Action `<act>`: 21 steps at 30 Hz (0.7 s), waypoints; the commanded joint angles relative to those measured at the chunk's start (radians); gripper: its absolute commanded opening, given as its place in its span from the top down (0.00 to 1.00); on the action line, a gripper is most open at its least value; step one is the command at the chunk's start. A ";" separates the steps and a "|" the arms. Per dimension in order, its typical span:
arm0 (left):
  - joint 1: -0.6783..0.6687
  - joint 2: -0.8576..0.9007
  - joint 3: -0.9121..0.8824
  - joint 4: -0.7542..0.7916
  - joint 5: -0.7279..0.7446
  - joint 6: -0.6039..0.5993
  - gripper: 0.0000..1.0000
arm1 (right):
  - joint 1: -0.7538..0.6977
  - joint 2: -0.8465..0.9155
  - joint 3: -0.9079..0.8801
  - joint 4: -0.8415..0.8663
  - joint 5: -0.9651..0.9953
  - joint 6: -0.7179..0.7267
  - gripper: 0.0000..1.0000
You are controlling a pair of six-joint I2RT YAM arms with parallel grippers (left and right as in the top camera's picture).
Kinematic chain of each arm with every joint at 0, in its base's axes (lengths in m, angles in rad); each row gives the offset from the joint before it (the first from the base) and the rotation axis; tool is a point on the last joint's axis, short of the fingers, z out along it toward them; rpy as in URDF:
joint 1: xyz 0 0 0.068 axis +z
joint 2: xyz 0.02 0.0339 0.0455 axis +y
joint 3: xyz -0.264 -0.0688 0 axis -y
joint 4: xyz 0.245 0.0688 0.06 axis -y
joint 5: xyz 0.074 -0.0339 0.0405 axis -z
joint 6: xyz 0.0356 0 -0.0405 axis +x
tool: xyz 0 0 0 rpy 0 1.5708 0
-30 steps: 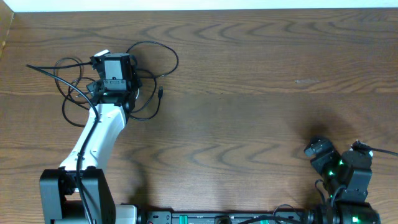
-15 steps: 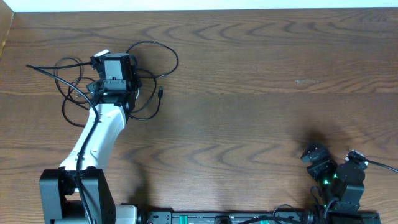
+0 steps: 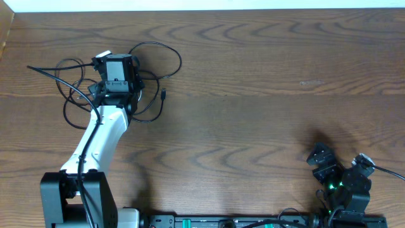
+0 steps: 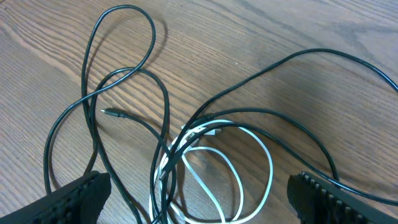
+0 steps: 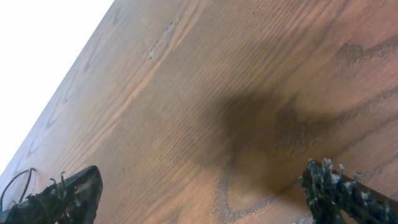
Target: Untangle cables
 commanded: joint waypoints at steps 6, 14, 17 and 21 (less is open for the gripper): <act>0.001 -0.007 -0.010 0.001 0.001 -0.002 0.05 | -0.004 -0.008 -0.011 -0.001 0.015 0.007 0.01; 0.001 -0.007 -0.010 0.001 0.001 -0.002 0.05 | -0.004 -0.008 -0.018 0.026 0.015 0.007 0.01; 0.001 -0.007 -0.010 0.001 0.001 -0.002 0.05 | -0.004 -0.008 -0.021 0.055 0.015 0.007 0.01; 0.001 -0.007 -0.010 0.001 0.001 -0.002 0.05 | -0.004 -0.008 -0.025 0.127 0.015 0.007 0.01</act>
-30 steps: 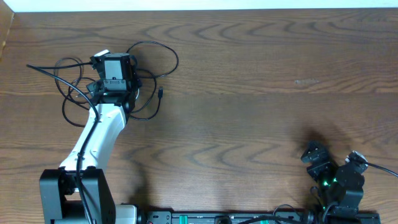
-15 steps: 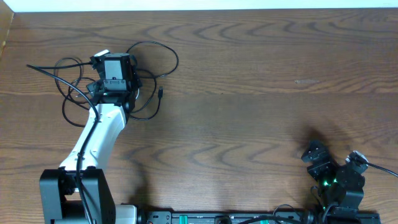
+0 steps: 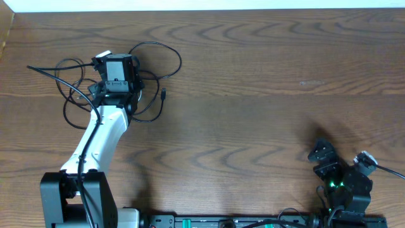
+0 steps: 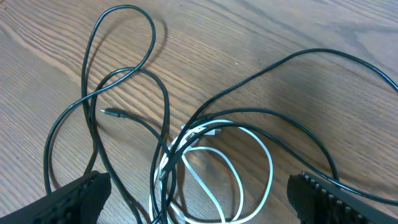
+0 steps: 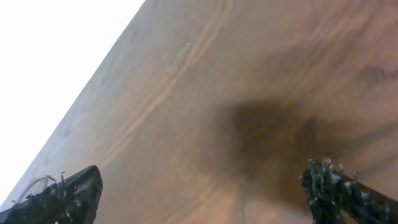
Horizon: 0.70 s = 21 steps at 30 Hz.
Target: Untangle cables
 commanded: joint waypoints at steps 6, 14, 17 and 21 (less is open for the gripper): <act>0.001 -0.007 -0.010 0.001 0.001 -0.002 0.05 | -0.009 -0.008 -0.073 0.460 0.015 0.007 0.01; 0.001 -0.007 -0.010 0.001 0.001 -0.002 0.05 | -0.026 -0.008 -0.080 0.584 0.015 0.007 0.01; 0.001 -0.007 -0.010 0.001 0.002 -0.002 0.05 | -0.026 -0.008 -0.080 0.694 0.015 0.007 0.01; 0.001 -0.007 -0.010 0.001 0.001 -0.002 0.05 | -0.026 -0.008 -0.080 0.898 0.015 0.007 0.01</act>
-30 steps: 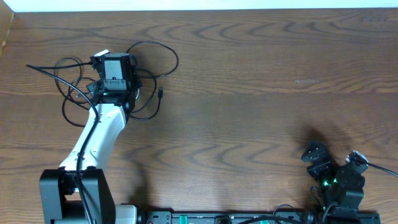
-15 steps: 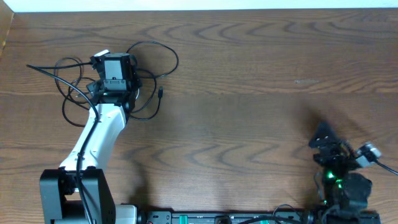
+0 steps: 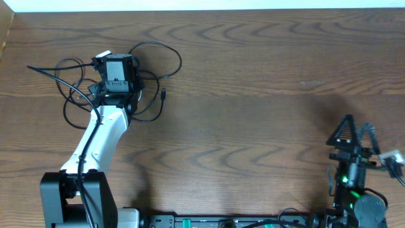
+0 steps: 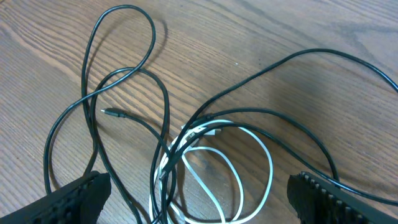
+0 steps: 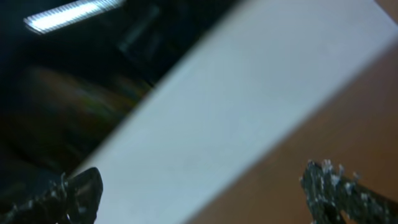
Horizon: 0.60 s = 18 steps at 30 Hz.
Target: Untangle cables
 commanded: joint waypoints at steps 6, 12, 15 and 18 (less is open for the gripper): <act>0.001 -0.007 -0.010 0.001 0.001 -0.002 0.05 | -0.003 -0.005 0.006 0.362 0.011 0.006 0.01; 0.001 -0.007 -0.010 0.001 0.001 -0.002 0.05 | -0.003 -0.005 0.002 0.468 0.011 0.006 0.01; 0.001 -0.007 -0.010 0.001 0.001 -0.002 0.05 | -0.002 -0.005 -0.030 0.443 0.011 0.006 0.01; 0.001 -0.007 -0.010 0.001 0.001 -0.002 0.05 | -0.002 -0.005 -0.072 0.400 0.013 0.004 0.01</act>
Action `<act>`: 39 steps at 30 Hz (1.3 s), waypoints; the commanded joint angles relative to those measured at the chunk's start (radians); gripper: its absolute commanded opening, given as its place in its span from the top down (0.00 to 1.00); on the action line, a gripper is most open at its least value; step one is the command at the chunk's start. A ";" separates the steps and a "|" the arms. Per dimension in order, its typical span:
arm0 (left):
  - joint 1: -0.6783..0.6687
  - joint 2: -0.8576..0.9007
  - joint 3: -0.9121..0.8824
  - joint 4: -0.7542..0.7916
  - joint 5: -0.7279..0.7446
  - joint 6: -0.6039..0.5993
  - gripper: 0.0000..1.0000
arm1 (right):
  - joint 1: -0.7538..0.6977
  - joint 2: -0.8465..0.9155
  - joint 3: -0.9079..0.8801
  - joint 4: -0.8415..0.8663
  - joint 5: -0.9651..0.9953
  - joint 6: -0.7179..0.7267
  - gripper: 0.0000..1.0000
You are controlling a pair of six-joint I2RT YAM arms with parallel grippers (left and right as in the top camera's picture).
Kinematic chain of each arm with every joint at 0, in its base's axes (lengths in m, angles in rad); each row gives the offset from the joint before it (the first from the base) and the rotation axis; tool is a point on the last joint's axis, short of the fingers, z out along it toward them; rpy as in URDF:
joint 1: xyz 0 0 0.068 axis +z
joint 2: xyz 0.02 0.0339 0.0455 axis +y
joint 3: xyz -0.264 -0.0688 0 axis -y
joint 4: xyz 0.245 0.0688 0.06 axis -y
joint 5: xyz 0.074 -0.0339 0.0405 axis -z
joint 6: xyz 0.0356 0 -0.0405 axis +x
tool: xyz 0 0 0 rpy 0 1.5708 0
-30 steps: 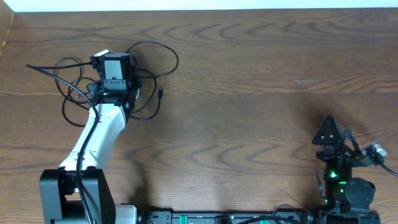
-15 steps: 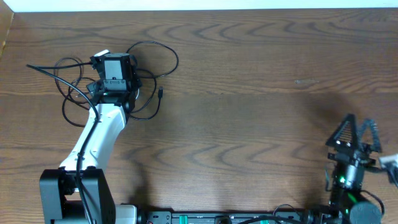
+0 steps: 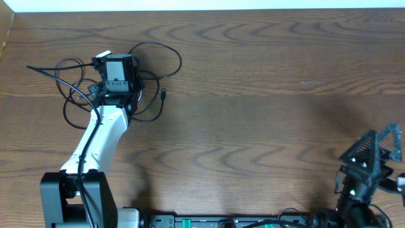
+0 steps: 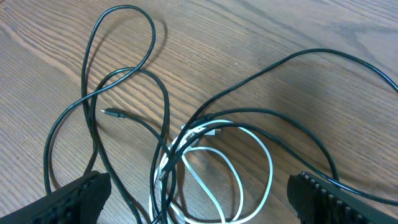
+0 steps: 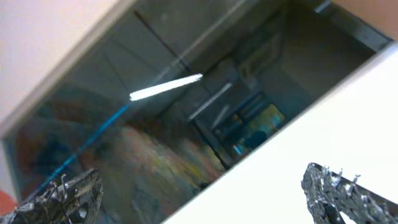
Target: Untangle cables
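Observation:
A tangle of black cables [image 4: 165, 106] and one white cable [image 4: 261, 155] lies on the wooden table [image 3: 253, 114] at the far left. The white loops are threaded through the black ones. A loose black plug [image 4: 112, 113] rests on bare wood. My left gripper [image 4: 198, 202] hovers over the tangle, open, a finger on each side of it and nothing pinched. My right gripper [image 3: 373, 152] is at the front right edge, tipped upward and open, far from the cables. Its wrist view shows only the room beyond the table.
Cable loops [image 3: 158, 54] spread out around the left arm [image 3: 101, 136], with one plug end [image 3: 163, 95] lying to its right. The table's back edge meets a white wall [image 3: 202, 5].
My right gripper has shifted right and toward the front edge, and its camera now looks higher, past the white wall into the room. The left gripper and the cables are unchanged.
My left gripper stayed open above the tangle throughout, and the cables did not move. My right gripper was low at the front right, looking along the table. It then faced higher at each moment, and now points upward.

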 commanded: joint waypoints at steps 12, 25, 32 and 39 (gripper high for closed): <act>0.001 -0.007 -0.010 0.001 0.001 -0.002 0.05 | 0.043 -0.003 -0.039 -0.135 -0.004 0.002 0.01; 0.001 -0.007 -0.010 0.001 0.001 -0.002 0.05 | 0.068 -0.003 -0.039 -0.712 -0.004 0.002 0.01; 0.001 -0.007 -0.010 0.001 0.001 -0.002 0.05 | 0.079 -0.003 -0.038 -0.721 -0.026 -0.024 0.01; 0.001 -0.007 -0.010 0.001 0.001 -0.002 0.05 | 0.098 -0.003 -0.038 -0.722 -0.026 -0.024 0.01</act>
